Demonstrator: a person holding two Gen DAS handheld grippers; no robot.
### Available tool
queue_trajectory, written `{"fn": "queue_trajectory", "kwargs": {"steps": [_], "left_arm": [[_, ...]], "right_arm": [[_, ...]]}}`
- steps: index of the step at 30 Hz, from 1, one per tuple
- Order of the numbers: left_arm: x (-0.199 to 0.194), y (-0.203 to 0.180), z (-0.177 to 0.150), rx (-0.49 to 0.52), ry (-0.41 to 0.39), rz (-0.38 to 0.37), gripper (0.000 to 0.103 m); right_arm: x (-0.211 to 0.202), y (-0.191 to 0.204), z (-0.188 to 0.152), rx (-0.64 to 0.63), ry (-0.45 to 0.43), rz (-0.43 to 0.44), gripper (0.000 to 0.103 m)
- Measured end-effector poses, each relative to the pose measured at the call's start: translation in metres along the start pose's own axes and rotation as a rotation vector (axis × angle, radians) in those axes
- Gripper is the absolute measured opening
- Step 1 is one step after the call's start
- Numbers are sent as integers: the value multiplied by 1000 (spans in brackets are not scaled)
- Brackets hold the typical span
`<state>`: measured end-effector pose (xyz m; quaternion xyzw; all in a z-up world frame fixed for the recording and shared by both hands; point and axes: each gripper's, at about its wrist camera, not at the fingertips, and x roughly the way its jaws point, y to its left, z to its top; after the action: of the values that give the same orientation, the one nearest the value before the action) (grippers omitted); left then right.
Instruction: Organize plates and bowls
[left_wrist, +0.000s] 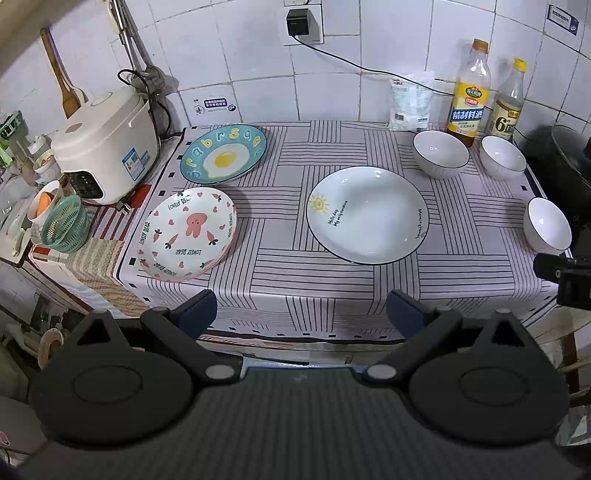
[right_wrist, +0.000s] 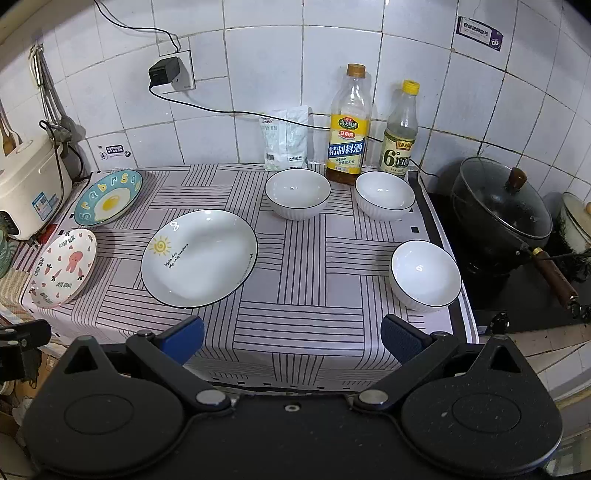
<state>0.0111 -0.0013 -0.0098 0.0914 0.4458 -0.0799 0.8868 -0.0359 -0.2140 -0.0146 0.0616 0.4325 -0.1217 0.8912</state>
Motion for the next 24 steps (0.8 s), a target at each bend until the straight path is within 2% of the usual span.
{"fn": "queue_trajectory", "kwargs": {"steps": [4, 17, 21, 24], "left_arm": [[0, -2, 0, 16, -19, 22, 99], [4, -1, 0, 3, -52, 13, 99], [12, 3, 2, -17, -61, 8, 99], [20, 8, 6, -23, -72, -5, 100]], "right_arm": [[1, 3, 0, 0, 1, -1, 103], [6, 5, 0, -11, -19, 4, 103], [10, 3, 0, -13, -58, 31, 103], [15, 3, 3, -56, -121, 56, 103]]}}
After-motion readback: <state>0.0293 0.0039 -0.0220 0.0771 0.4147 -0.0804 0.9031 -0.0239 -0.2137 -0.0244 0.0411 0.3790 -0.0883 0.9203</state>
